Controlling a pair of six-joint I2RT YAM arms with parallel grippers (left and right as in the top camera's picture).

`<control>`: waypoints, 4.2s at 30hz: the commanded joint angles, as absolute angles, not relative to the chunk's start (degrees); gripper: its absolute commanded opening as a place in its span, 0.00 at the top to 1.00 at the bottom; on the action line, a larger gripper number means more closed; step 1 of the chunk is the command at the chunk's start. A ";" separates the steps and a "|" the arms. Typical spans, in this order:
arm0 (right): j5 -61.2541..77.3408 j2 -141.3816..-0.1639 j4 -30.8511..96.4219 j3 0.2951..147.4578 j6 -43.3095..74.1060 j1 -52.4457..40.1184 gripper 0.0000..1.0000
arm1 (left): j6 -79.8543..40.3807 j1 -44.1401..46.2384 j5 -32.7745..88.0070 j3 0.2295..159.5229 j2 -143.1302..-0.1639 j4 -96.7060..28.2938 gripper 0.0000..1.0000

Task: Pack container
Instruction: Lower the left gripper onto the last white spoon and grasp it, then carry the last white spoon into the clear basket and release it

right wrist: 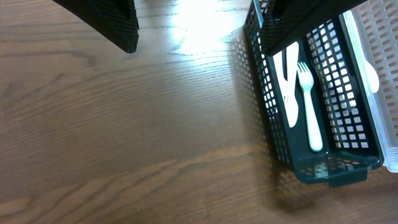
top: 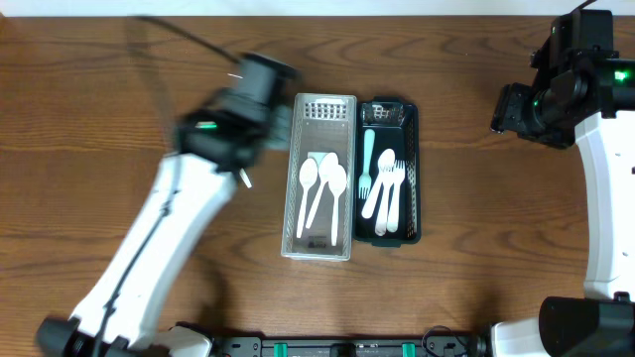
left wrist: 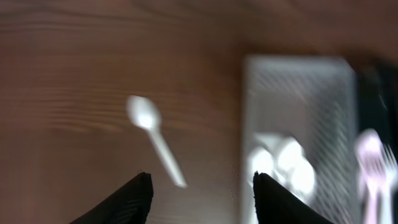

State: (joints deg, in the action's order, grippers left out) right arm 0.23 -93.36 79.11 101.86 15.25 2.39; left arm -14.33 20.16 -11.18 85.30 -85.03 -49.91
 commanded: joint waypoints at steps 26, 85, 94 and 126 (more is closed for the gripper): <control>-0.21 -93.76 79.77 101.60 14.48 2.72 0.34 | -19.16 0.56 4.56 85.36 -119.63 -46.26 0.36; -0.21 -93.76 79.55 101.60 14.48 2.72 0.34 | -12.91 34.06 2.33 85.21 -99.53 -50.89 0.93; -0.21 -93.76 79.88 101.60 14.13 2.72 0.35 | -12.88 33.17 2.35 85.21 -110.74 -50.02 0.93; -4.08 -101.58 39.59 101.34 2.04 -5.61 0.01 | -5.98 10.57 -6.81 90.96 -97.10 -27.35 0.02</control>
State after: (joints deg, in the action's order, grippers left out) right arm -3.66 -97.34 43.09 101.58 6.17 -4.73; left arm -6.98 13.30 -5.50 90.67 -94.74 -30.00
